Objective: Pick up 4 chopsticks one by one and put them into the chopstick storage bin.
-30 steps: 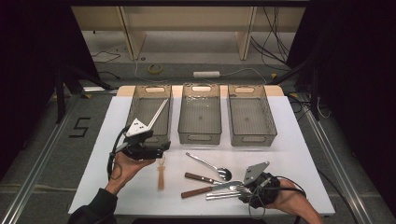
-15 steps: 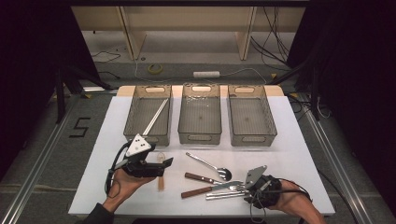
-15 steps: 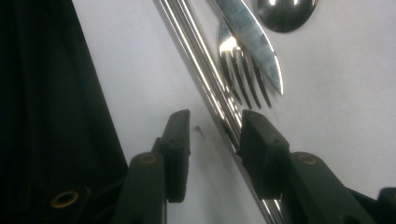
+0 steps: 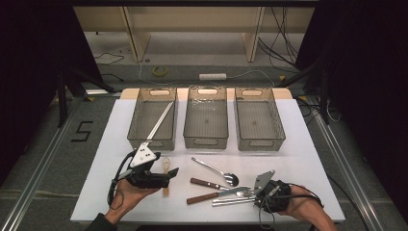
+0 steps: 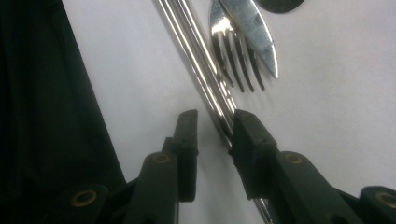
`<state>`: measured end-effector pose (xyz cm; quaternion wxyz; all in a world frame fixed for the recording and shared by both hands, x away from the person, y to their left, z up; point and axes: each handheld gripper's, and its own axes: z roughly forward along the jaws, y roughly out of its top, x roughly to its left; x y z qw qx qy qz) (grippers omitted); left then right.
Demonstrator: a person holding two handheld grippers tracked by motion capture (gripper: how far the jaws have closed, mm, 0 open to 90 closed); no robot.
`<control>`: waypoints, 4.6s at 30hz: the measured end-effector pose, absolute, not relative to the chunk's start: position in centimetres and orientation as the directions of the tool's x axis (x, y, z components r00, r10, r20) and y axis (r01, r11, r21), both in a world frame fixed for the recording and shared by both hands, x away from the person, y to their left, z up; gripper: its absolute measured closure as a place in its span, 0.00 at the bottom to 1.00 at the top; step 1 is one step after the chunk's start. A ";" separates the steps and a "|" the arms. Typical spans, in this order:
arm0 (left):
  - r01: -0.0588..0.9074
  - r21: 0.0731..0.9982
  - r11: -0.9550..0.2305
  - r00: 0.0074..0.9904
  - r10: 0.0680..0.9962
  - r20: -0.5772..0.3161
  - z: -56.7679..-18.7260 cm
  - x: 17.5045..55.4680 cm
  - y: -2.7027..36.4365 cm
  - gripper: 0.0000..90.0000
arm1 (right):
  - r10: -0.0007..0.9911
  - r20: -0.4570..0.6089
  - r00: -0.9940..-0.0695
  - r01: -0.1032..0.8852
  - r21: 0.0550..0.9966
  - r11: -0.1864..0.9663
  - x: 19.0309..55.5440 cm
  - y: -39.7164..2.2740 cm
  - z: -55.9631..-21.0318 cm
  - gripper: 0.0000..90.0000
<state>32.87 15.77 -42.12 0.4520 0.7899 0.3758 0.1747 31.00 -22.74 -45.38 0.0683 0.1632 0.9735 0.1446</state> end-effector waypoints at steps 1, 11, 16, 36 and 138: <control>0.436 0.846 -0.308 0.657 0.751 -0.064 -42.1 32.8 15.8 0.19 | 0.341 -0.085 -0.936 0.302 0.302 0.904 31.0 -22.7 -45.4 0.80; 0.435 0.841 -0.321 0.665 0.744 -0.059 -42.3 32.8 15.6 0.19 | 0.317 -0.110 -0.942 0.275 0.291 0.916 31.1 -22.6 -45.4 0.80; 0.438 0.839 -0.322 0.664 0.745 -0.061 -42.4 32.8 15.5 0.19 | 0.312 -0.111 -0.944 0.271 0.281 0.920 31.1 -22.5 -45.4 0.79; 0.437 0.833 -0.339 0.671 0.740 -0.051 -42.5 32.8 15.3 0.19 | 0.215 -0.094 -0.972 0.193 0.197 0.961 31.0 -21.9 -45.6 0.89; 0.000 0.595 -0.804 0.977 0.126 0.170 -43.1 30.1 -0.9 0.94 | 0.220 -0.118 -0.968 0.135 0.494 0.859 31.2 -23.3 -39.0 0.55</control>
